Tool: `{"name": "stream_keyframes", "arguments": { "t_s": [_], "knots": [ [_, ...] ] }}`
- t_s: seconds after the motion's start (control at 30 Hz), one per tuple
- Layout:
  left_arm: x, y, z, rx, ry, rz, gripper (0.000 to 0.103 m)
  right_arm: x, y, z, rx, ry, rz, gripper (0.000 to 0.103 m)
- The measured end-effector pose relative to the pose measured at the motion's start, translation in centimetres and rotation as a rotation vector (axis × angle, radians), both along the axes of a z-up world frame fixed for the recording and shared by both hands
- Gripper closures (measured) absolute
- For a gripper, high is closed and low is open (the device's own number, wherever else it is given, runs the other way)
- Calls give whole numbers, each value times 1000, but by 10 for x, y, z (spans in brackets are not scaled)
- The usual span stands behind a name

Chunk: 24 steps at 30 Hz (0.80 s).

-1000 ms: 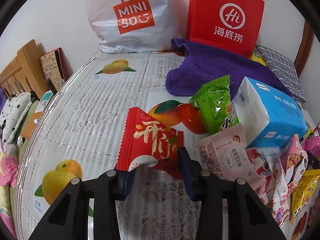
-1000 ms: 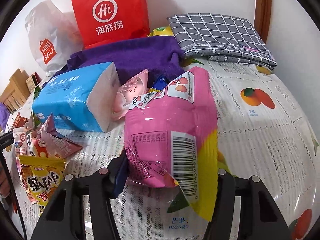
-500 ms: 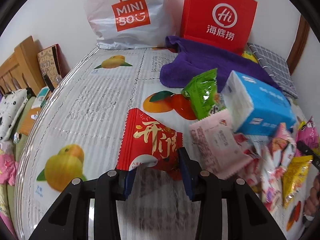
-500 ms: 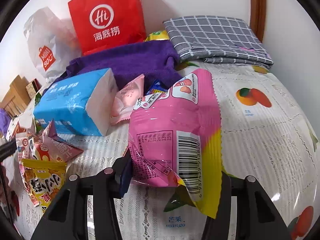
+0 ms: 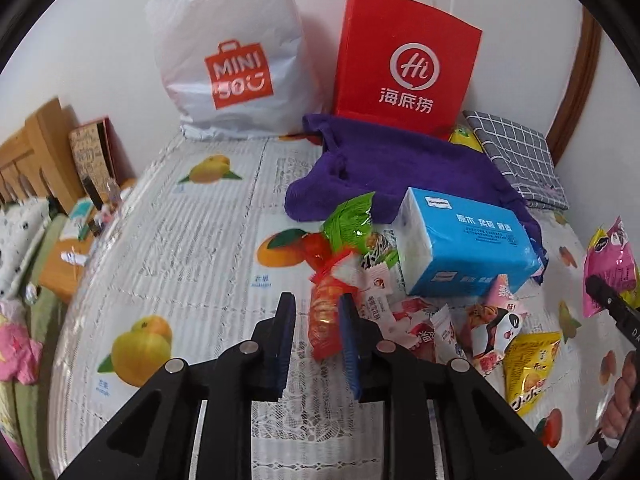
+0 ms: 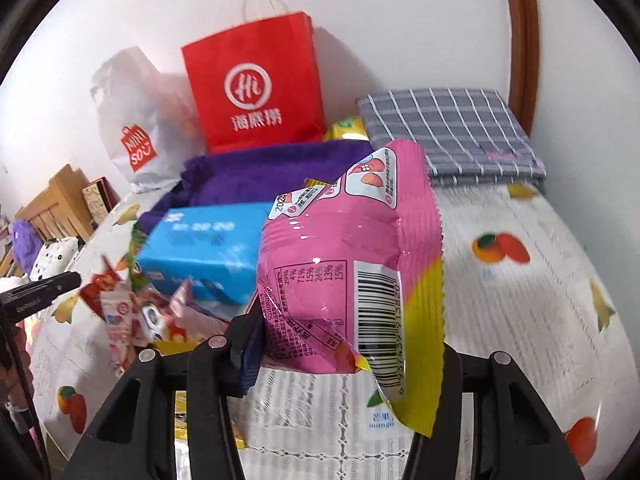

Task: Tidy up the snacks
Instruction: 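Grasp the red snack packet with gold text using the left tool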

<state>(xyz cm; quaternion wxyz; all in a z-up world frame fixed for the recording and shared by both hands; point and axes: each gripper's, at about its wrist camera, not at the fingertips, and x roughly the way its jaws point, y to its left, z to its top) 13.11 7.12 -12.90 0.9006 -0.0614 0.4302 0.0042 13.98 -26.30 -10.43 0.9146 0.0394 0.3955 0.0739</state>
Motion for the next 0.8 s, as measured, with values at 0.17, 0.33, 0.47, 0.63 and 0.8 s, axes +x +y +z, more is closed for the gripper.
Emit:
{"name": "stream_keyframes", "arguments": {
  "t_s": [0.17, 0.33, 0.47, 0.63, 0.8],
  "knots": [
    [6, 20, -6, -45, 24, 32, 67, -2, 5, 2, -1, -1, 14, 52],
    [16, 5, -9, -17, 11, -32, 38, 4, 9, -6, 17, 20, 15, 52],
    [31, -2, -29, -6, 67, -30, 38, 8, 11, -13, 15, 36, 11, 52],
    [43, 13, -52, -101, 112, 1, 48, 9, 12, -15, -10, 48, 5, 52],
    [47, 11, -56, -61, 104, -16, 66, 12, 16, -11, -17, 48, 5, 52]
  ]
}}
